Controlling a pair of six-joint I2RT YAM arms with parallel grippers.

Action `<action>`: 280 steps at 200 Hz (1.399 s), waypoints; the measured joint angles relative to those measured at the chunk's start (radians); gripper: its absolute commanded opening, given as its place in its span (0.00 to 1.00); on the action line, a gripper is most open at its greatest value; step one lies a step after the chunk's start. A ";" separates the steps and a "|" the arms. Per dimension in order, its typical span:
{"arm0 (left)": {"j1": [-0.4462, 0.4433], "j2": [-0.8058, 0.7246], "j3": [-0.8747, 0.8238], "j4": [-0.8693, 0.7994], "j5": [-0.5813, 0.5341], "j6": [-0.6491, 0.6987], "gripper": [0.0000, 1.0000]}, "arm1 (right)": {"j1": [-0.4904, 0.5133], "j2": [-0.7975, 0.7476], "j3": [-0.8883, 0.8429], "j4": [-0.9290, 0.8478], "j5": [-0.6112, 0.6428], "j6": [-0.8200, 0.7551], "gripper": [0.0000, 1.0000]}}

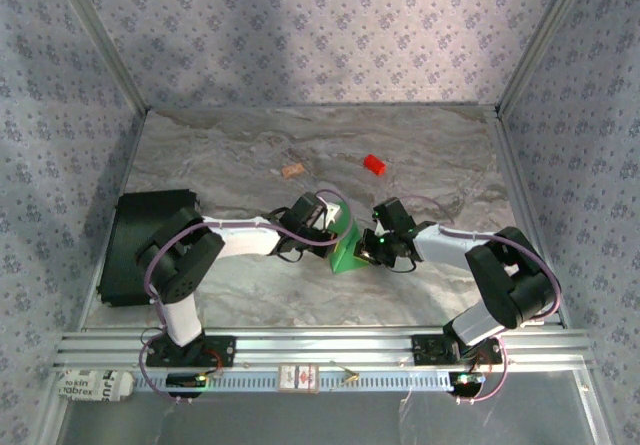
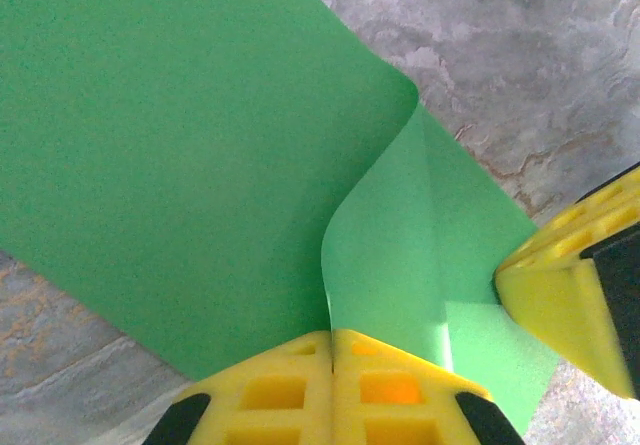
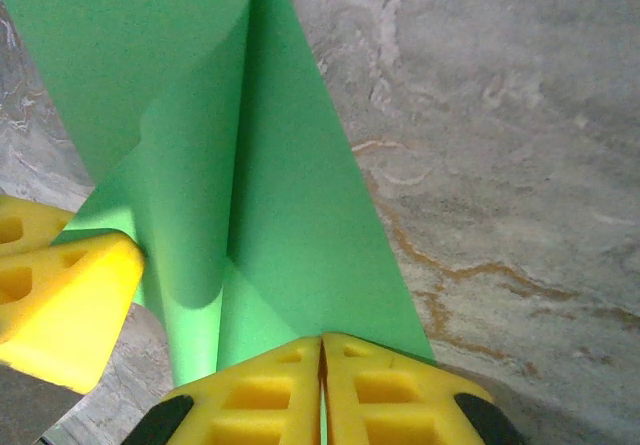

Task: Fold a paper plane with a square sheet of paper (pick it up from the middle)
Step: Fold the triangle a second time at the center of the table.

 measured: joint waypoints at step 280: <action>0.000 0.031 0.006 0.012 -0.002 0.019 0.02 | 0.000 0.000 0.000 0.000 -0.001 -0.007 0.12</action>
